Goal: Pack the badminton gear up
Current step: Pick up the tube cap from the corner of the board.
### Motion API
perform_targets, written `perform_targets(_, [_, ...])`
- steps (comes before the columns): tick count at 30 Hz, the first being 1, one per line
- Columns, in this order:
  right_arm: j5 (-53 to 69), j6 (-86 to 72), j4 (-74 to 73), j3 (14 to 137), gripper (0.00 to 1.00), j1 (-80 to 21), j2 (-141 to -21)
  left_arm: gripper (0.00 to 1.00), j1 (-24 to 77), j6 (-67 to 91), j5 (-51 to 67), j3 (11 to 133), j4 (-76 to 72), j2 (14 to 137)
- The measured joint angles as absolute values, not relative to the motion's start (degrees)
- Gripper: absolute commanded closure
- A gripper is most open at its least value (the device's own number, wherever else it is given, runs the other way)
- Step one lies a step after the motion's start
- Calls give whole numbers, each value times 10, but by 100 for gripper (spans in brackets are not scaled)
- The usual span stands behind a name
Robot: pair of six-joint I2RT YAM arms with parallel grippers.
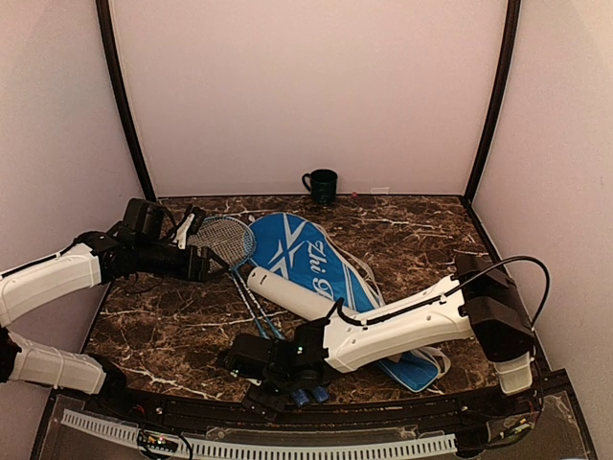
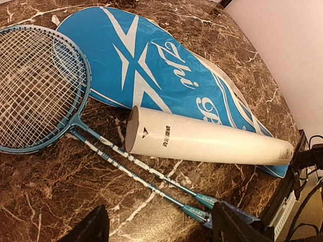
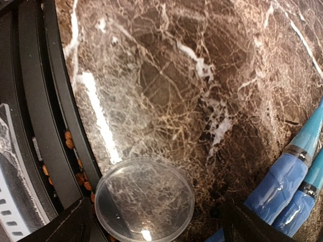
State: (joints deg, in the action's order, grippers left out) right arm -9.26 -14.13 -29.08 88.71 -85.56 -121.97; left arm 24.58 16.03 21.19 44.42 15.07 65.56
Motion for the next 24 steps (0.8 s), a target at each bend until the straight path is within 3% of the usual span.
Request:
perform_targets(9, [-108, -121, -311, 898, 13, -863, -1232, 28, 246, 158, 212, 444, 150, 659])
perform_targets(16, [-110, -118, -313, 898, 32, -866, -1237, 28, 246, 157, 215, 444, 150, 664])
perform_targets(24, [-117, -126, -283, 874, 39, -868, -1223, 28, 246, 180, 233, 427, 136, 662])
